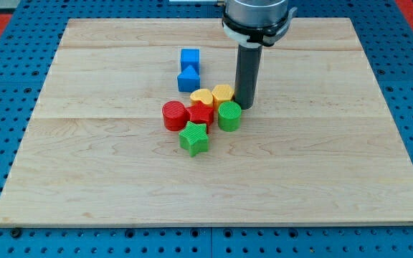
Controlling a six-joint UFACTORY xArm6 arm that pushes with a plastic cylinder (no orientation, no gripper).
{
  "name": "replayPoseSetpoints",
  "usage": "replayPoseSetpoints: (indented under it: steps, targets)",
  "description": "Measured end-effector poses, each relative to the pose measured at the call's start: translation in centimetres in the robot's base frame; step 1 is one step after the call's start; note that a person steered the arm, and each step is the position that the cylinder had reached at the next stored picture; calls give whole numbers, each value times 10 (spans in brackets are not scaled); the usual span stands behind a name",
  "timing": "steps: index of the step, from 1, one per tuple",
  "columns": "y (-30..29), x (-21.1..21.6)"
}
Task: Move the green circle diagonally below to the red star
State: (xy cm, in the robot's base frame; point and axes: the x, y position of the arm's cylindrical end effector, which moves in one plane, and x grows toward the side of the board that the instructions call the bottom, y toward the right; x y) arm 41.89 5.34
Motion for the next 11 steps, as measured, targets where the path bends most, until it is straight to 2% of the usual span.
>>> replayPoseSetpoints:
  steps: [3,5,11]
  targets:
    - [-1,0]
    - [39,-7]
    - [-45,-3]
